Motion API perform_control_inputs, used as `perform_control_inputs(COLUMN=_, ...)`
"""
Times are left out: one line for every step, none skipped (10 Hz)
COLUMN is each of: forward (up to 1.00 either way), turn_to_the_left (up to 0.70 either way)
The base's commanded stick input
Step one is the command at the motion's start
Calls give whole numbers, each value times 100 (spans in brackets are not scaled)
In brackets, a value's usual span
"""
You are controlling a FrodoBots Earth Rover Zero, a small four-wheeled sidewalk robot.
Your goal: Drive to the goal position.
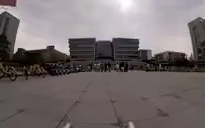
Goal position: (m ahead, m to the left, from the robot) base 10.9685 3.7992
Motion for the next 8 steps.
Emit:
perform_control_inputs(forward=70, turn_to_the_left=0)
perform_control_inputs(forward=70, turn_to_the_left=0)
perform_control_inputs(forward=70, turn_to_the_left=0)
perform_control_inputs(forward=70, turn_to_the_left=0)
perform_control_inputs(forward=70, turn_to_the_left=0)
perform_control_inputs(forward=70, turn_to_the_left=0)
perform_control_inputs(forward=70, turn_to_the_left=0)
perform_control_inputs(forward=70, turn_to_the_left=0)
